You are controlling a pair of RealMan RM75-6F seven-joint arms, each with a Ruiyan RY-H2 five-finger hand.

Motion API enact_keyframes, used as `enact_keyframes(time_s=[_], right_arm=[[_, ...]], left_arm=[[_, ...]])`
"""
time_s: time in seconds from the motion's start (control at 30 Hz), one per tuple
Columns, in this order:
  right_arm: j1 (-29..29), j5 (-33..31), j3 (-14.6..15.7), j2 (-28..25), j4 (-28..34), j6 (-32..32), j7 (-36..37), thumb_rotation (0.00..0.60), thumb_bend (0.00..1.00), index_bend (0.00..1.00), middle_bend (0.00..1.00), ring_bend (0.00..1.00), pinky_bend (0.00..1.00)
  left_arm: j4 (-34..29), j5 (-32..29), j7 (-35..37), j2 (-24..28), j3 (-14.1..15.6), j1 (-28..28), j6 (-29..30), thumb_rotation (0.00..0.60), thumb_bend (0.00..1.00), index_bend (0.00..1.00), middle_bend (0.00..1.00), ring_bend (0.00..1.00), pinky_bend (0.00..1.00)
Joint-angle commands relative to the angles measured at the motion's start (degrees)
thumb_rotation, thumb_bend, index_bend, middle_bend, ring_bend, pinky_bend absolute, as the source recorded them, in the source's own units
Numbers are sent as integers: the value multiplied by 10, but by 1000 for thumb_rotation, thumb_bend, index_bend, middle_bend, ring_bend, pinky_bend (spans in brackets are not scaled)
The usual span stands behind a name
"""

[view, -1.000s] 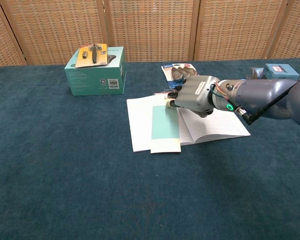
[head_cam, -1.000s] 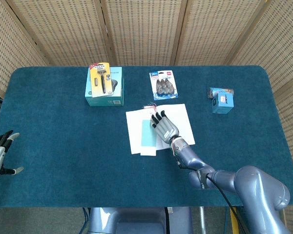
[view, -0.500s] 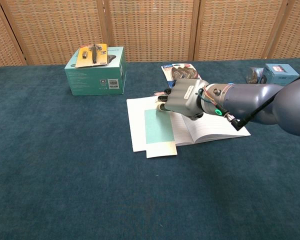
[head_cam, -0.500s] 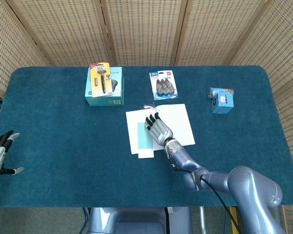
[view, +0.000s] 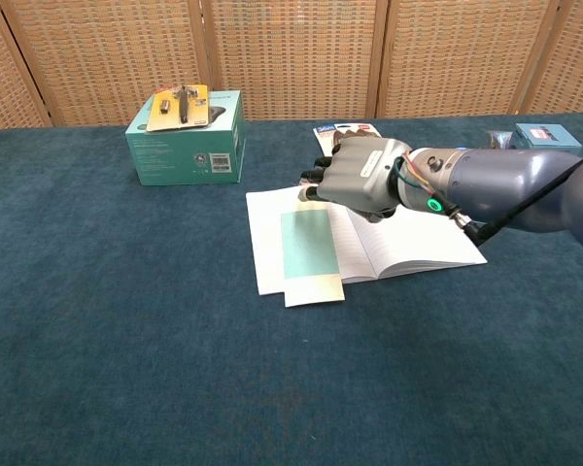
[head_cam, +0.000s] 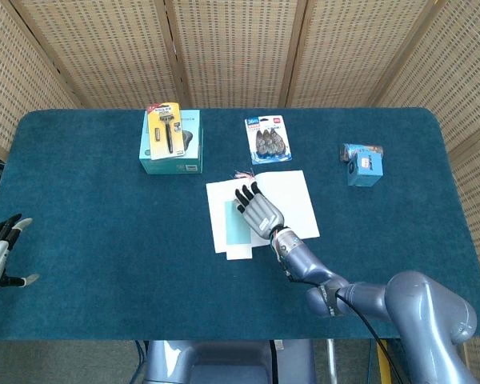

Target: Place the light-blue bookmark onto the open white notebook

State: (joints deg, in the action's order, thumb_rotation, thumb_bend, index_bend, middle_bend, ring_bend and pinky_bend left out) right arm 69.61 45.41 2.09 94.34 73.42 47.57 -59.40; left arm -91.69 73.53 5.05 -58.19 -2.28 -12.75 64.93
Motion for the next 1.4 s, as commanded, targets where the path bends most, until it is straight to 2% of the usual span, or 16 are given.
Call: enact_keyframes(time_s=[0.03,0.17,0.3,0.43,0.87,1.4], right_arm=[[-29,81,13,-64,81,2,75,600,1000,0,0,0,116],[-52,152,28,-100,126,-5,149,600,1000,0,0,0,116],[-67,208,37,-112,137,-13,204,600,1000,0,0,0,116],[-72,234,40,-107,136,-21,224,600,1000,0,0,0,116],[-82,261,38,-69,96,-63,243,600,1000,0,1,0,116],[-93,248,30,-74,77,-84,229,600,1000,0,19,0,116]], left_arm=[[-1,1,-2,-1,1,-1,-2,600,0,0,0,0,0],[-1,0,-7,-3,1,-2,-3,600,0,0,0,0,0],[-2,-3,-12,-4,0,-4,-4,600,0,0,0,0,0],[-4,-4,-18,-6,1,-5,-5,600,0,0,0,0,0],[-5,-6,-21,-7,2,-6,-6,600,0,0,0,0,0],[-5,-9,-26,-9,2,-7,-7,600,0,0,0,0,0]])
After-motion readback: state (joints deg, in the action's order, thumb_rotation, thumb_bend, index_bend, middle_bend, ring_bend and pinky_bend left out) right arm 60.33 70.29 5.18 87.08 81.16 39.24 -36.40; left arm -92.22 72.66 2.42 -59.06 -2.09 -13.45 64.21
